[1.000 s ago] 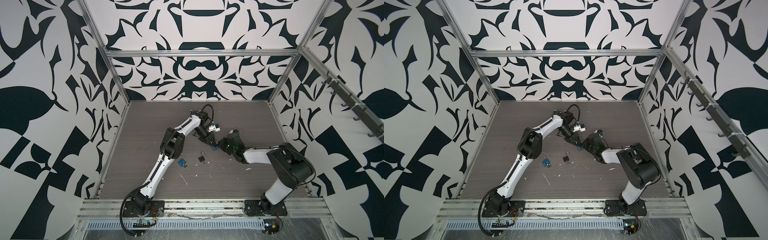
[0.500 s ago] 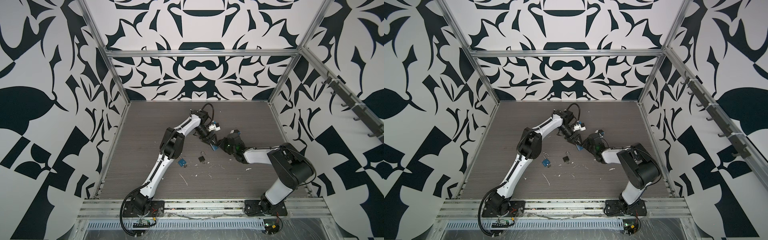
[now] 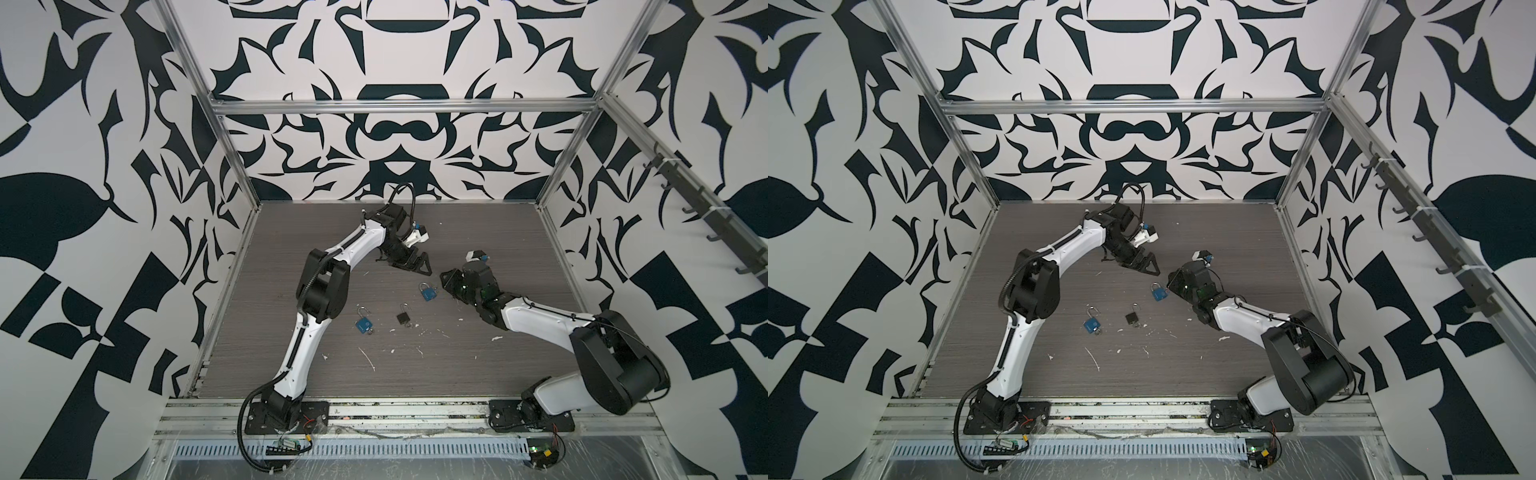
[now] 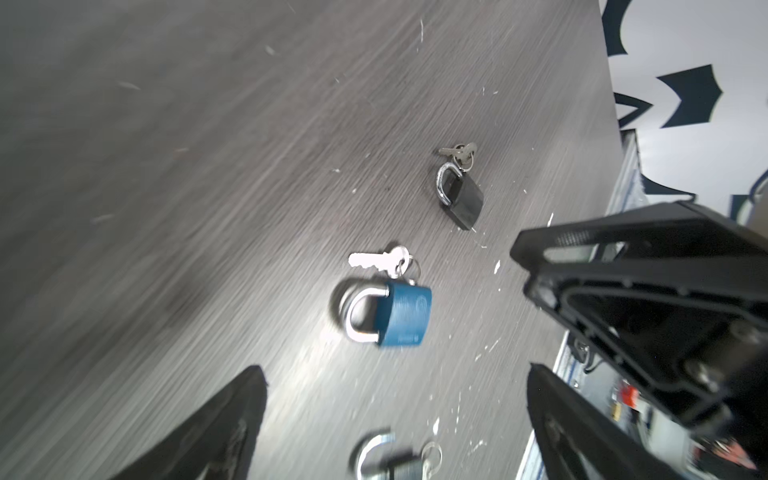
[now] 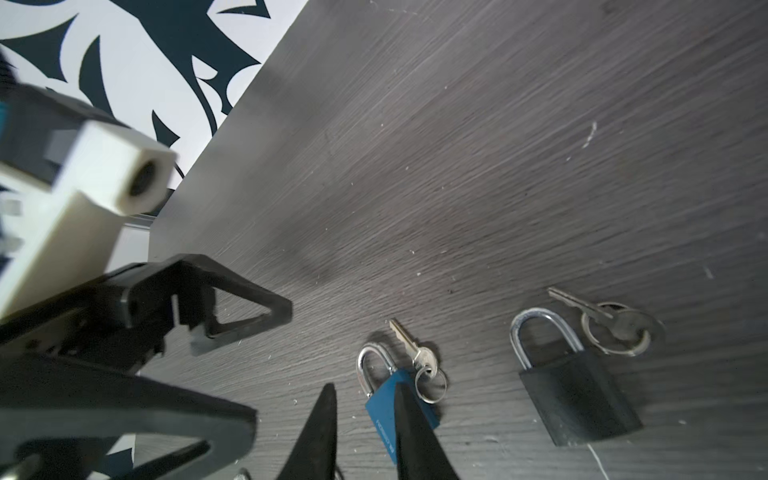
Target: Lock with the key
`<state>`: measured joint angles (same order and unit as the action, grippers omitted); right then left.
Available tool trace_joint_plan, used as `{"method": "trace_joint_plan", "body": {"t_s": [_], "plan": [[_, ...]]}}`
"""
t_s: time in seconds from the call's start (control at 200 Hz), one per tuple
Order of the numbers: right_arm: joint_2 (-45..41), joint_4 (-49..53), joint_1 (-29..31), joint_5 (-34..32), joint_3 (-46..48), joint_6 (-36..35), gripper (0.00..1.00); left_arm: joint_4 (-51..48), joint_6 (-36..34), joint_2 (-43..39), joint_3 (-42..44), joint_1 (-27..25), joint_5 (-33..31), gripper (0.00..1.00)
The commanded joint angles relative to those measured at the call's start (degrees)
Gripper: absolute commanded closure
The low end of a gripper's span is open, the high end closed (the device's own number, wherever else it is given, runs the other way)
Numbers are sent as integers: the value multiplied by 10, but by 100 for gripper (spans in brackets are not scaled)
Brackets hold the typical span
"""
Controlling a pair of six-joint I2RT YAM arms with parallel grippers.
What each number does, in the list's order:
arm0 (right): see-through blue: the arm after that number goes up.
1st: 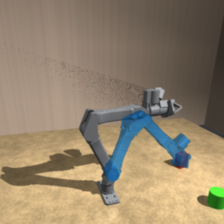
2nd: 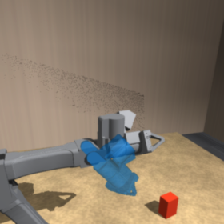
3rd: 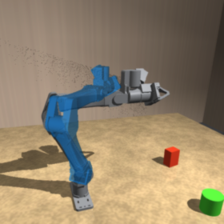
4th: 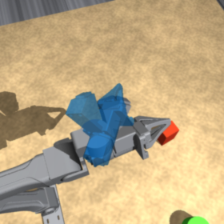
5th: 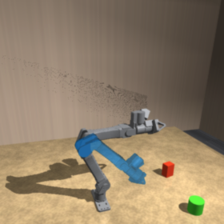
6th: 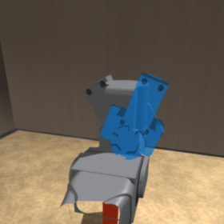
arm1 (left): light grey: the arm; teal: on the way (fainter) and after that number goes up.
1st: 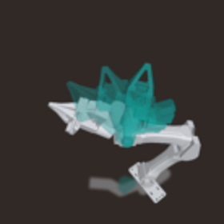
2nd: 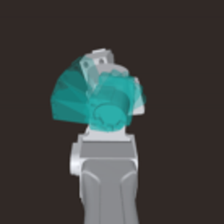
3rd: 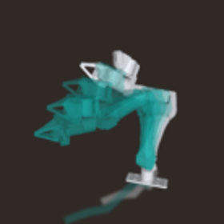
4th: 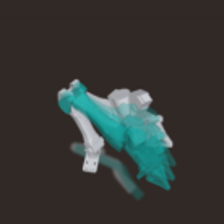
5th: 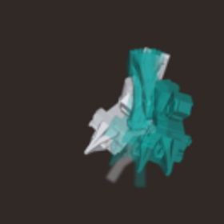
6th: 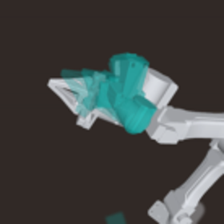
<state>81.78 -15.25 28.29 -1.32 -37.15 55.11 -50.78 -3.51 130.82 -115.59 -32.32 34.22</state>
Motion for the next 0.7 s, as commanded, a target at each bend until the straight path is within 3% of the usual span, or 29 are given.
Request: {"method": "trace_joint_plan", "body": {"t_s": [0.0,0.15,0.28,0.39,0.53,0.695], "plan": [[-41,74,16,-7,-37,-48,73,116,58,-114,68,0,-64,1],[-74,179,57,-28,-82,-99,73,280,145,-277,268,0,-119,1],[-80,261,112,-70,-129,-150,67,443,314,-404,457,0,-116,1],[-72,303,148,-91,-168,-172,64,434,349,-467,527,-2,-111,1],[-60,336,191,-132,-203,-189,62,393,334,-527,580,-7,-85,1],[-52,341,219,-125,-211,-177,62,380,337,-617,645,-12,-83,1]]}}
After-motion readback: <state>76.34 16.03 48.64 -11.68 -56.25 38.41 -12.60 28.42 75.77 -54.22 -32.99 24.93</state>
